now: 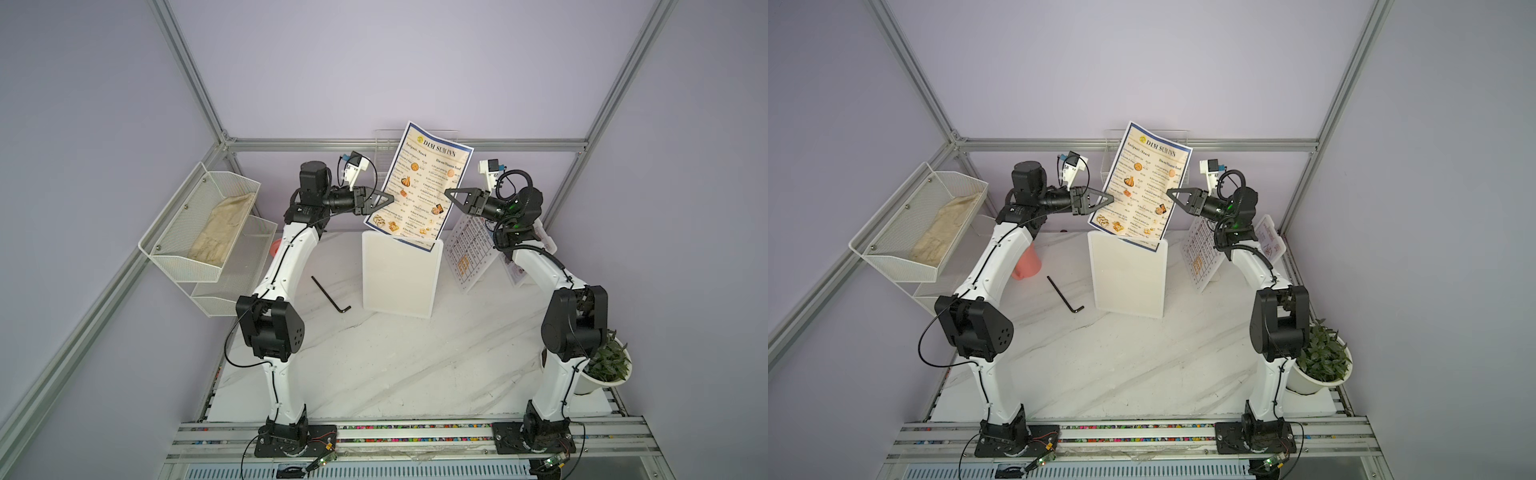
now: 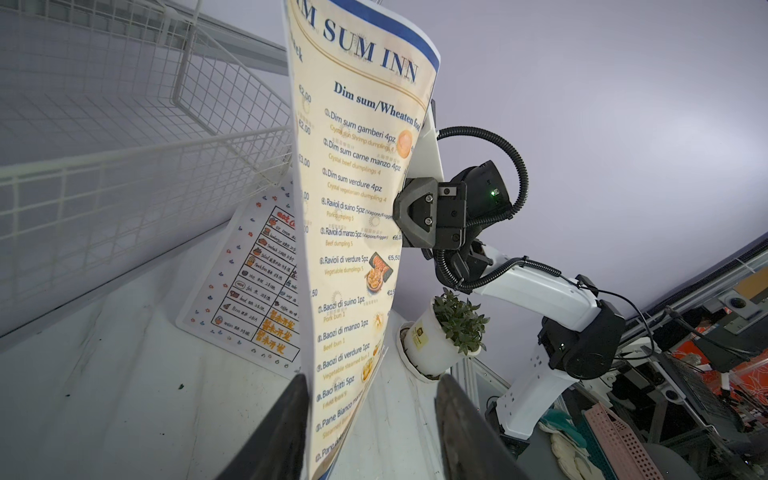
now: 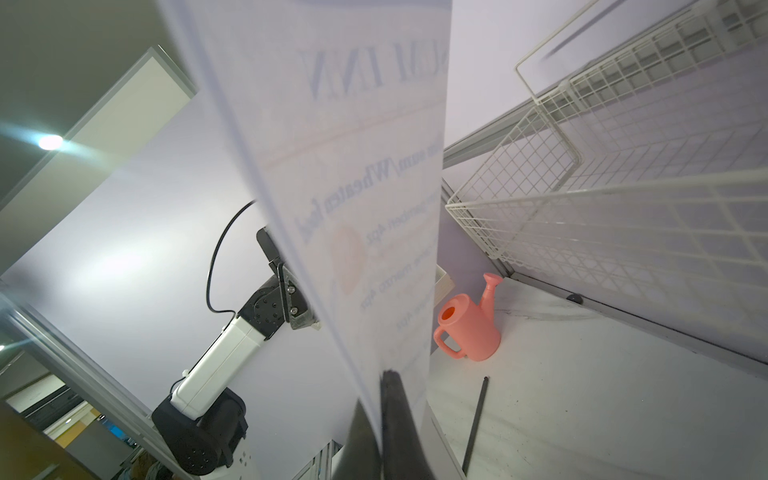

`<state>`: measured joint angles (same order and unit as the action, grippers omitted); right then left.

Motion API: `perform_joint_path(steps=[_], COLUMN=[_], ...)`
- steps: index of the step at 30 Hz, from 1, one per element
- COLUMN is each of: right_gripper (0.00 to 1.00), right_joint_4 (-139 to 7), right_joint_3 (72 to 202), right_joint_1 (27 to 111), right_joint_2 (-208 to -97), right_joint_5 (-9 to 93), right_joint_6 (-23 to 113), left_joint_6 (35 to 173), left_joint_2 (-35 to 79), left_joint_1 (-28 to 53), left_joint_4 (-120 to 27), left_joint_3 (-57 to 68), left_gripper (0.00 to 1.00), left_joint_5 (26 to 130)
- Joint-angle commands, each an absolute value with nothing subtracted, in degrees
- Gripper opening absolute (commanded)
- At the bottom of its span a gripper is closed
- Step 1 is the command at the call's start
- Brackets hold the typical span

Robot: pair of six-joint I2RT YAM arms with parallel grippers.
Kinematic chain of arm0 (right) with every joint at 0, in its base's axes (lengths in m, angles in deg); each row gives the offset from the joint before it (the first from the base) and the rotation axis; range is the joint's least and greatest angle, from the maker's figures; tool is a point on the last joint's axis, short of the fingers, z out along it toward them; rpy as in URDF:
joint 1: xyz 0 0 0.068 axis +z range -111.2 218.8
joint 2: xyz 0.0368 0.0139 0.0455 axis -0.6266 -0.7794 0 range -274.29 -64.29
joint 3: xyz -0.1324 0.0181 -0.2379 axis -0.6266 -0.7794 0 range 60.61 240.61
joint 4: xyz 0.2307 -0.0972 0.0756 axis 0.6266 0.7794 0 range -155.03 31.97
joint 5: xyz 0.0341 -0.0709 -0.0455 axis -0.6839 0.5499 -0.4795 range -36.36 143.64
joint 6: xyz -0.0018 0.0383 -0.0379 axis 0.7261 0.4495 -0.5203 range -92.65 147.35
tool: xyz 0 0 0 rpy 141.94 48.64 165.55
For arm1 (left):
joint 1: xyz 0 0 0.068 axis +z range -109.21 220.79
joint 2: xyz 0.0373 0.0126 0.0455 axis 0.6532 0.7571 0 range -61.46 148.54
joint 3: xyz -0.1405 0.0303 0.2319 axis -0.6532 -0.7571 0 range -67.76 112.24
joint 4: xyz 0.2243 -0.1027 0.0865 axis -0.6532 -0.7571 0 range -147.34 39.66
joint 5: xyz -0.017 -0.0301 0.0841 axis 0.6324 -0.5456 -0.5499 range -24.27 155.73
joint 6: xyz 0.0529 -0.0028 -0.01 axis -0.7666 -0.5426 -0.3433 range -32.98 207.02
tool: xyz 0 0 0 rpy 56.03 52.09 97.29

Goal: Insert the menus into the narrow rack
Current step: Insert the menu into the narrow rack.

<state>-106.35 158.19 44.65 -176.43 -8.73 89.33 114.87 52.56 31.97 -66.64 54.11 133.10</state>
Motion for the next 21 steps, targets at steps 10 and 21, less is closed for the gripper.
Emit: perform_joint_path(steps=[10, 21], right_gripper=[0.0, 0.0], right_joint_4=[-111.61, -111.61], right_joint_3=[159.54, 159.27], right_joint_1=[44.46, 44.02], right_joint_2=[-176.83, -175.01], right_joint_5=[-14.92, -14.61], right_joint_6=[92.88, 91.0], left_joint_6=[113.82, 114.35], left_joint_2=[51.22, 52.82], left_joint_1=[32.47, 32.52], left_joint_4=[-64.92, -65.05], left_joint_3=[52.16, 52.84], left_gripper=[0.62, 0.56], left_joint_5=[132.26, 132.61])
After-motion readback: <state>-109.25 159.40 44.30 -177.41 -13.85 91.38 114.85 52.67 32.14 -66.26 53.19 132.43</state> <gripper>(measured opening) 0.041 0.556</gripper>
